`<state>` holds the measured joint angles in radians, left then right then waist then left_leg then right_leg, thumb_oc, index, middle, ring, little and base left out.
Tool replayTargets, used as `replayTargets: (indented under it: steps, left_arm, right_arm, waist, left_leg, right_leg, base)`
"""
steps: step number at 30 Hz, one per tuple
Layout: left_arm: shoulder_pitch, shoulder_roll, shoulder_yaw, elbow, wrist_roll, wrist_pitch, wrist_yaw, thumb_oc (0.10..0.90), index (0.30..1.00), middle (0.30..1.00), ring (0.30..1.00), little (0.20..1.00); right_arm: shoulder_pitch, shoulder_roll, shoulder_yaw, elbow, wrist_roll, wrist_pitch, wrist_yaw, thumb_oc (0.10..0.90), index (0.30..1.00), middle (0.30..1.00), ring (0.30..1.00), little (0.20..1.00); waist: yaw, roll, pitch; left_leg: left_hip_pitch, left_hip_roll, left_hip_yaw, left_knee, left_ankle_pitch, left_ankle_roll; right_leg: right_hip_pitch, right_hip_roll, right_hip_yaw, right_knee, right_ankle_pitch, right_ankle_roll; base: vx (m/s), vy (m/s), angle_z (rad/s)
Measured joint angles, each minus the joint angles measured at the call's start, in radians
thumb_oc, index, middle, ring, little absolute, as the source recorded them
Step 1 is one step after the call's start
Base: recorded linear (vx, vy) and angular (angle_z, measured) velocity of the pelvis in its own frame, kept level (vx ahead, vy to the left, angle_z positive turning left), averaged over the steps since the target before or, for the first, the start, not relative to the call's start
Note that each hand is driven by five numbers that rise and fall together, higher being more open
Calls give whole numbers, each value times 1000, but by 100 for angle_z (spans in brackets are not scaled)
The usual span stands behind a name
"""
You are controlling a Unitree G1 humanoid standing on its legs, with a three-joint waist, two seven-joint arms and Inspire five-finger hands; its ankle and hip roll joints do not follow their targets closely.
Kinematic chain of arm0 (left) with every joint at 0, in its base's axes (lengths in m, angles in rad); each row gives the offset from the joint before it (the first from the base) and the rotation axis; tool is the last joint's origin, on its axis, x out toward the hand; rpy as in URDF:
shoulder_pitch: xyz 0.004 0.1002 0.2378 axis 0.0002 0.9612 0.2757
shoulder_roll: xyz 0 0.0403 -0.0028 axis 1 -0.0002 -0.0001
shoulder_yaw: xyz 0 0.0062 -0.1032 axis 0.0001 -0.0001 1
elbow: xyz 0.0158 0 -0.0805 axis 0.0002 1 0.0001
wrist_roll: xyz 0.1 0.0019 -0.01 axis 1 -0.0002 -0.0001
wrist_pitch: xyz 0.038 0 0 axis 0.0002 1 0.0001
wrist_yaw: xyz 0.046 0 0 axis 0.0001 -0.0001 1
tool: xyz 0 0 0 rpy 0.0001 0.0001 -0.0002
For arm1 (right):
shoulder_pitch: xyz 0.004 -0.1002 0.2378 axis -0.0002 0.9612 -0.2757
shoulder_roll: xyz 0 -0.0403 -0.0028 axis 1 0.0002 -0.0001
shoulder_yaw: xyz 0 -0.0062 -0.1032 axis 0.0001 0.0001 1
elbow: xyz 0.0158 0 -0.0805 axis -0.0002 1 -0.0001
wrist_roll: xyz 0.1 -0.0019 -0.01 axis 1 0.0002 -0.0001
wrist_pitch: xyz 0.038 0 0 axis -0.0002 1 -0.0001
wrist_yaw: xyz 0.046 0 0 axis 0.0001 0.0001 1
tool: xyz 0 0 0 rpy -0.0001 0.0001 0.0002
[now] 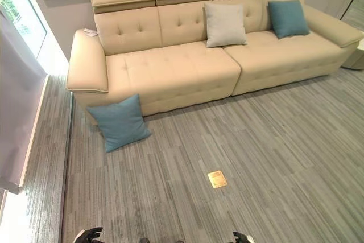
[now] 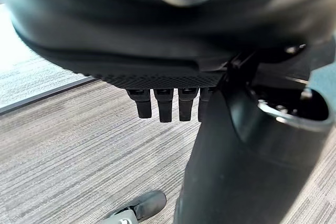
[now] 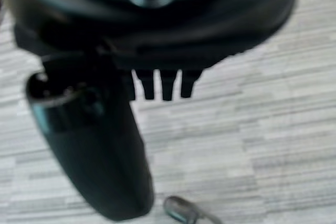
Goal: Pick up all the scattered cushions and arrange them neatly on the sofa.
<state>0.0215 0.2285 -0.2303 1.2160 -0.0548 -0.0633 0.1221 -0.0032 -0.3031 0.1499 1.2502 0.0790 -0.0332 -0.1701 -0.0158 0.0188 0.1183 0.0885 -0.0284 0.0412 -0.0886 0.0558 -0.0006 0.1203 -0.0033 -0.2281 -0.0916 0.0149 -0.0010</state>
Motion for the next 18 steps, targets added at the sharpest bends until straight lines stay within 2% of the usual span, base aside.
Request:
replayTargets:
  steps: [18]
  left_arm:
    - [-4, 0, -1, 1, 25, 3, 3, 800, 900, 900, 900, 900]
  right_arm:
    - [-10, 2, 21, 2, -21, 6, 14, 800, 900, 900, 900, 900]
  waist:
    - [5, -7, -9]
  left_leg:
    - [-3, 2, -41, -4, 0, 0]
  right_leg:
    - [18, 6, -26, 0, -1, -4]
  base:
    - [14, -29, 6]
